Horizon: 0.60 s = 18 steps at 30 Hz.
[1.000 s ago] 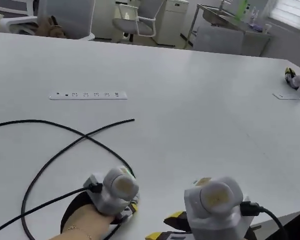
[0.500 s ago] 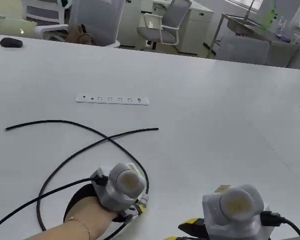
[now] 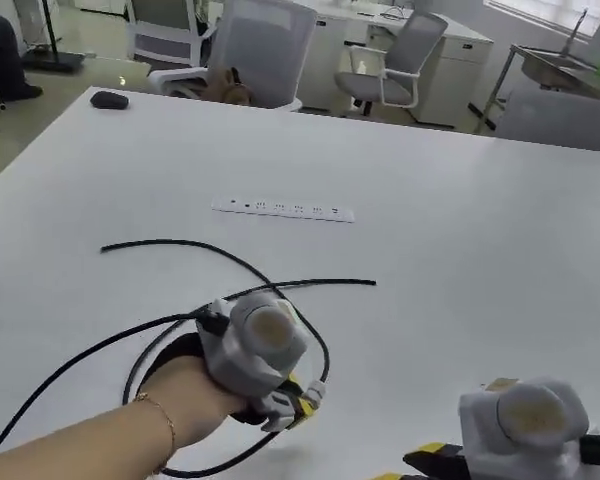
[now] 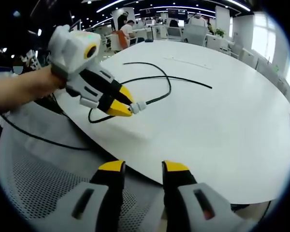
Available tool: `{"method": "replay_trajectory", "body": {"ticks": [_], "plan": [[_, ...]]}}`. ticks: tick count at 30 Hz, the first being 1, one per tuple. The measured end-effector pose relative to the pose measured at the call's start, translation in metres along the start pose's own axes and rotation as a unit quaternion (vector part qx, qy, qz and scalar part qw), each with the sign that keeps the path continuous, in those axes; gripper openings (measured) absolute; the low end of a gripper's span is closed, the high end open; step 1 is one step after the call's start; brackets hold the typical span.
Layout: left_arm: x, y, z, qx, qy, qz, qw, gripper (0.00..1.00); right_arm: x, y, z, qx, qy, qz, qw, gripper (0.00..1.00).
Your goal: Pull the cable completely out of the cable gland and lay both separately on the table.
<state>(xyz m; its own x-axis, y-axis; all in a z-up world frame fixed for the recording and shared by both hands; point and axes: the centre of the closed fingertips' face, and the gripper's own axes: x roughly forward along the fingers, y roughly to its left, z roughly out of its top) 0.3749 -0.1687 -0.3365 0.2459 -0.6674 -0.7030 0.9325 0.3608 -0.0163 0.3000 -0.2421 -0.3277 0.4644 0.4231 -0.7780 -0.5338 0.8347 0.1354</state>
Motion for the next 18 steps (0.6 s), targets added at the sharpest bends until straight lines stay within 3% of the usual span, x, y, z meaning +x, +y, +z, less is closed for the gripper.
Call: {"method": "replay_trajectory", "body": {"ticks": [5,8,10,11,14,15,18], "plan": [[-0.026,-0.001,-0.002,-0.003,-0.006,0.003,1.0,0.14,0.0,0.0,-0.001,-0.007,0.005,-0.001,1.0,0.31],[-0.039,-0.002,-0.005,0.013,-0.007,0.009,0.9998,0.14,0.0,0.003,-0.002,-0.019,0.011,0.001,0.9998,0.33],[-0.046,-0.006,-0.01,0.025,-0.001,-0.001,0.9997,0.14,0.0,0.011,0.001,-0.031,0.006,0.024,0.9992,0.34],[-0.05,-0.008,-0.013,0.03,0.002,-0.004,0.9995,0.14,0.0,0.019,0.004,-0.047,0.001,0.044,0.9979,0.34],[-0.058,-0.011,-0.023,0.039,0.01,-0.009,0.9991,0.14,-0.002,0.022,0.003,-0.078,0.014,0.045,0.9959,0.35],[-0.061,-0.011,-0.026,0.044,0.011,-0.008,0.9989,0.14,-0.003,0.025,0.003,-0.094,0.022,0.057,0.9937,0.36],[-0.069,-0.013,-0.031,0.049,0.011,-0.007,0.9987,0.14,-0.007,0.033,0.015,-0.141,0.014,0.078,0.9868,0.33]]}}
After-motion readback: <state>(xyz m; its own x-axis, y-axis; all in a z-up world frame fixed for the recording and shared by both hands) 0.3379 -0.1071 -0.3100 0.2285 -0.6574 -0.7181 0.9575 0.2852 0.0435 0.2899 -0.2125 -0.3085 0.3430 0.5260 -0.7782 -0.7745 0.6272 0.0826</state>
